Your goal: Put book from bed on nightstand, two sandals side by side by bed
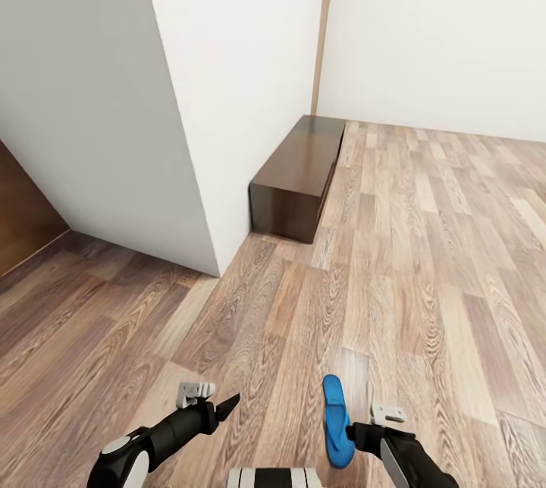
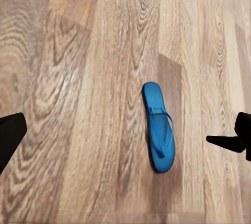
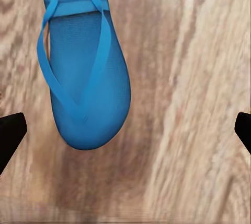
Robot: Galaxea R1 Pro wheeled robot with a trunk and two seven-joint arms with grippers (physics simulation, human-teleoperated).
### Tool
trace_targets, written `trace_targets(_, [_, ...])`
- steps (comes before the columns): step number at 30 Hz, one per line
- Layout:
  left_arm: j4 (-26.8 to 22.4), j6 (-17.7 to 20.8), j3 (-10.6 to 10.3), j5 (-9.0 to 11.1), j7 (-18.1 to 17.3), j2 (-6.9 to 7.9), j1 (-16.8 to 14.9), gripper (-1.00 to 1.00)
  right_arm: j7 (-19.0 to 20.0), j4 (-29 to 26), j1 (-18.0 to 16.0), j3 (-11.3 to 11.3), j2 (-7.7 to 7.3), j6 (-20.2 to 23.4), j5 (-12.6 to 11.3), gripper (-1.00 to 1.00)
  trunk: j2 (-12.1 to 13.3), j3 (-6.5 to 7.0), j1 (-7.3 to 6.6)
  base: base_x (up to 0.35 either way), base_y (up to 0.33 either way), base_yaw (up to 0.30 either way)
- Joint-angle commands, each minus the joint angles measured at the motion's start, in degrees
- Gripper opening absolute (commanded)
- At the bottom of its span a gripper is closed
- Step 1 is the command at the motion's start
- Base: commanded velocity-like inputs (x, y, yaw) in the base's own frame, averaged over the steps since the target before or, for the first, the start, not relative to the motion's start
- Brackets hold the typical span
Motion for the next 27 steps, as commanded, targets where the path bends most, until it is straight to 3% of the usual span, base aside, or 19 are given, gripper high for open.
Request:
trace_targets(1, [-0.04,0.47,-0.05,0.61,0.07,0.04,-0.02,1.00,0.06,-0.12,-0.02,-0.19,0.14,0.33,0.13,1.00,-0.03,-0.27,0.01,0.000,0.000,0.000])
trace_targets(4, [-0.04,0.47,-0.05,0.61,0.07,0.04,-0.02,1.00,0.09,-0.07,-0.02,0.82,0.42,0.37,0.59,1.00,-0.07,-0.94,0.09,0.000,0.000,0.000])
trace_targets(7, [-0.02,0.47,-0.05,0.61,0.07,0.04,-0.02,1.00,0.10,0.55,-0.01,4.77,1.20,0.42,1.61,1.00,-0.11,-1.60,0.17,0.000,0.000,0.000])
trace_targets(8, [-0.03,0.47,-0.05,0.61,0.07,0.04,-0.02,1.00,0.06,1.07,0.00,8.43,1.51,0.45,2.14,1.00,-0.13,-1.82,0.19,0.000,0.000,0.000])
trace_targets(9, [-0.03,0.47,-0.05,0.61,0.07,0.04,-0.02,1.00,0.08,1.27,0.00,10.58,1.63,0.42,2.33,1.00,-0.14,-2.04,0.22,0.000,0.000,0.000])
trace_targets(12, [-0.03,0.47,-0.05,0.61,0.07,0.04,-0.02,1.00,0.05,1.52,0.00,13.35,1.75,0.40,2.53,1.00,-0.18,-2.71,0.30,0.000,0.000,0.000])
trace_targets(18, [-0.04,0.47,-0.05,0.61,0.05,0.04,-0.02,1.00,0.10,1.63,0.01,15.00,1.82,0.46,2.64,1.00,-0.26,-4.04,0.45,0.000,0.000,0.000])
trace_targets(27, [-0.04,0.47,-0.01,0.61,0.05,0.04,-0.02,1.00,0.11,1.64,0.01,15.31,1.79,0.39,2.42,1.00,-0.26,-4.04,0.45,0.000,0.000,0.000])
